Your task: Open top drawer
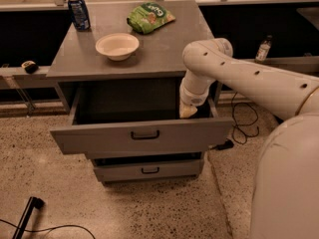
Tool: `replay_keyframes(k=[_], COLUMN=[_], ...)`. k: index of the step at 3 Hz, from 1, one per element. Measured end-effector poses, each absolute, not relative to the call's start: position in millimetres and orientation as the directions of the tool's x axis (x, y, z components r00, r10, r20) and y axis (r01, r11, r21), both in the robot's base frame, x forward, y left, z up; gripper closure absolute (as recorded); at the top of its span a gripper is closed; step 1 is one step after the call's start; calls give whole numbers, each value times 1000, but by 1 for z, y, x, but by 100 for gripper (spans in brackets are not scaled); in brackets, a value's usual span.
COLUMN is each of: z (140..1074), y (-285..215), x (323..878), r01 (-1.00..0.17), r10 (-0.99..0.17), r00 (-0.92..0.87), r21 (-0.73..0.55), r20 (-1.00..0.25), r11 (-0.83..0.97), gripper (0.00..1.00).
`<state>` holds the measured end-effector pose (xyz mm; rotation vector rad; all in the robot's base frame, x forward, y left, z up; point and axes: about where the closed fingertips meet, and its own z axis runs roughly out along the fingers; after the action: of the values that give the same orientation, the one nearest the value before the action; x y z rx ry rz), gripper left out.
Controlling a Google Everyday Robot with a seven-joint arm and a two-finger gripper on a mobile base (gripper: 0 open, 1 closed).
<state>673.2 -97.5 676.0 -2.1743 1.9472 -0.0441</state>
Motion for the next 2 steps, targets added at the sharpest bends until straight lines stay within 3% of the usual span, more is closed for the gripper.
replay_keyframes(k=[2], z=[655], y=[-96], x=[678], r01=[-1000], r10=[-979], r00=[8], r21=[-28], r20=[-204], r11=[-2], gripper=[100])
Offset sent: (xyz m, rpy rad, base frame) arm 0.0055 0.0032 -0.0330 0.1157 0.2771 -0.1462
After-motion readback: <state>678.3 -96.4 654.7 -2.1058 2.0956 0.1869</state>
